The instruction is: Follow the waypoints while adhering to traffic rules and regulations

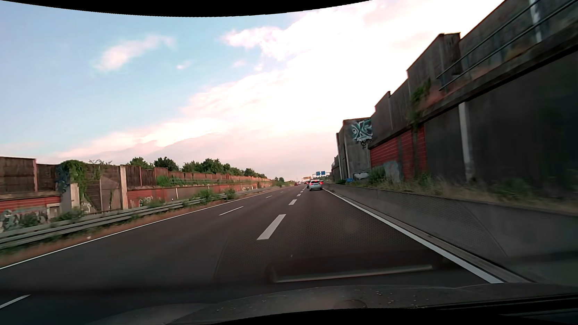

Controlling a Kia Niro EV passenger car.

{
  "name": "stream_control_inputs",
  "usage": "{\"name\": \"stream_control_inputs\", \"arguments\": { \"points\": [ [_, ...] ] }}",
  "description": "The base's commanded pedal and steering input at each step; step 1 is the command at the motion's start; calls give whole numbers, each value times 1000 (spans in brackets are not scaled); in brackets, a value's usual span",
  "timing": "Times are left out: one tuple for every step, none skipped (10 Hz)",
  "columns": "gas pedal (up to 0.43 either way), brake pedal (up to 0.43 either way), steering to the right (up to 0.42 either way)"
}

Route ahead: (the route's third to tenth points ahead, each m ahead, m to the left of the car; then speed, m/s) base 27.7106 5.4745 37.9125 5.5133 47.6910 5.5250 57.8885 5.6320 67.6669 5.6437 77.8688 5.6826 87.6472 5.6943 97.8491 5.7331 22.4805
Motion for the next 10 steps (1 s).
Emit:
{"name": "stream_control_inputs", "arguments": {
  "points": [
    [0, 91, -4],
    [0, 122, -4],
    [0, 134, -4],
    [0, 146, -4],
    [0, 146, -4],
    [0, 152, -4],
    [0, 152, -4],
    [0, 152, -5],
    [0, 152, -4],
    [0, 146, -4]
  ]
}}
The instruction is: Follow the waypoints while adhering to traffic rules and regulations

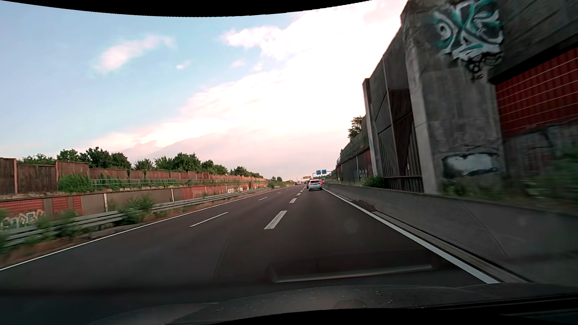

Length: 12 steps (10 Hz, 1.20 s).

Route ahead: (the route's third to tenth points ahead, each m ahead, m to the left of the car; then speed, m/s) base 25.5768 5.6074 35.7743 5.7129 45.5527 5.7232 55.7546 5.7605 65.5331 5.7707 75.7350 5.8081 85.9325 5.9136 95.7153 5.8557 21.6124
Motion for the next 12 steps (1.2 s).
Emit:
{"name": "stream_control_inputs", "arguments": {
  "points": [
    [0, 146, -4],
    [0, 146, -4],
    [0, 140, -4],
    [0, 140, -4],
    [0, 140, -4],
    [0, 140, -4],
    [0, 140, -4],
    [0, 134, -4],
    [0, 134, -4],
    [0, 134, -4],
    [0, 134, -4],
    [0, 134, -4]
  ]
}}
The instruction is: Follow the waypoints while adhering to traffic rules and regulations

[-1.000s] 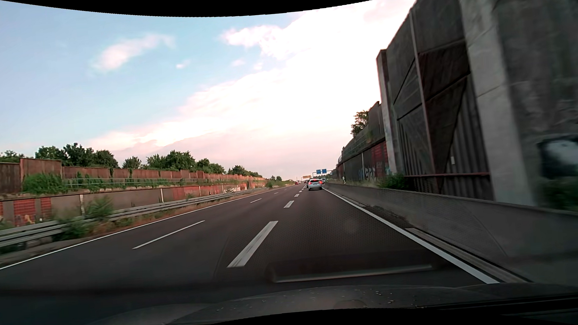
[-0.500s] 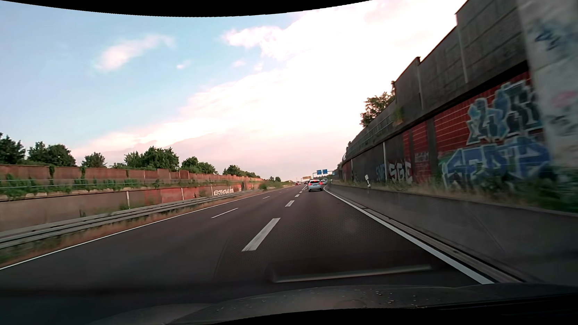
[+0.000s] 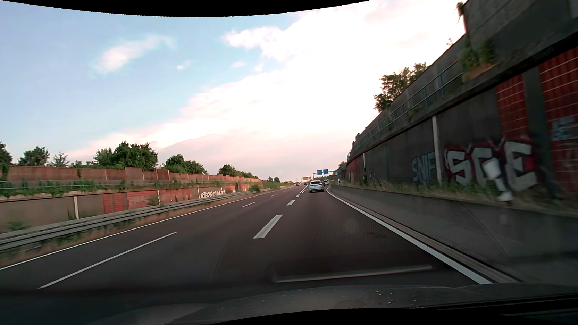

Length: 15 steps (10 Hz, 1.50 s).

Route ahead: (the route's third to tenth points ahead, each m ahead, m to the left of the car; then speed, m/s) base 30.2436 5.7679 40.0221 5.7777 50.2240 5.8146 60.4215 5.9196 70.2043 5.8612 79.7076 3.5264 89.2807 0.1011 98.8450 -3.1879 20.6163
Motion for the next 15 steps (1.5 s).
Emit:
{"name": "stream_control_inputs", "arguments": {
  "points": [
    [0, 128, -4],
    [0, 122, -4],
    [0, 116, -4],
    [0, 104, -4],
    [0, 79, -4],
    [0, 49, -4],
    [0, 18, -4],
    [0, 0, -3],
    [0, 0, -3],
    [0, 0, -2],
    [0, 0, 0],
    [0, 0, 1],
    [0, 0, 2],
    [0, 0, 4],
    [0, 0, 5]
  ]
}}
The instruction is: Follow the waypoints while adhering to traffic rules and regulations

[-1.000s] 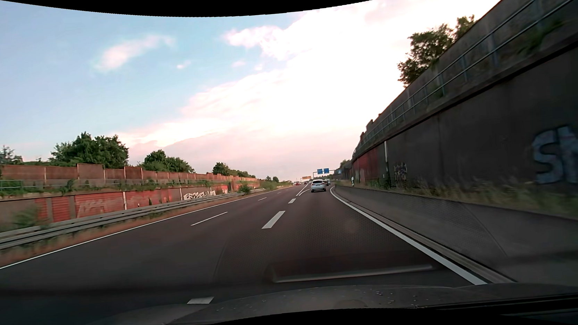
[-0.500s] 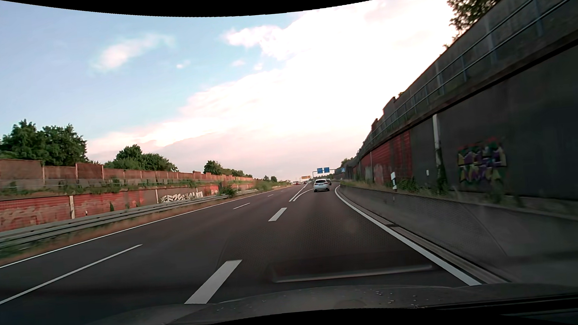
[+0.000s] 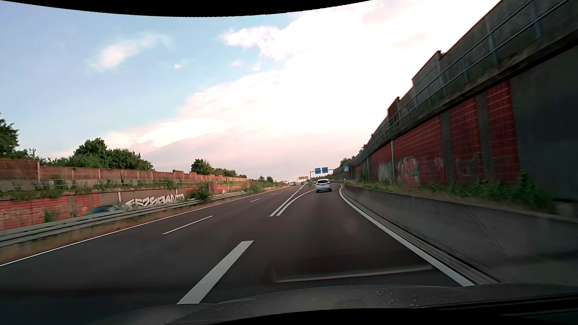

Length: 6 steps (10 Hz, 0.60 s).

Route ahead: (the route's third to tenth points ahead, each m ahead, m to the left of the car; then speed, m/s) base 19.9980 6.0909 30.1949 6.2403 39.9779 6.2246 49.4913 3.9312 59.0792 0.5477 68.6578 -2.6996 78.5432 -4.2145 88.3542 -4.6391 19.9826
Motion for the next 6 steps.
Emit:
{"name": "stream_control_inputs", "arguments": {
  "points": [
    [0, 0, 5],
    [0, 0, 5],
    [0, 0, 5],
    [0, 0, 5],
    [0, 0, 6],
    [0, 0, 5]
  ]
}}
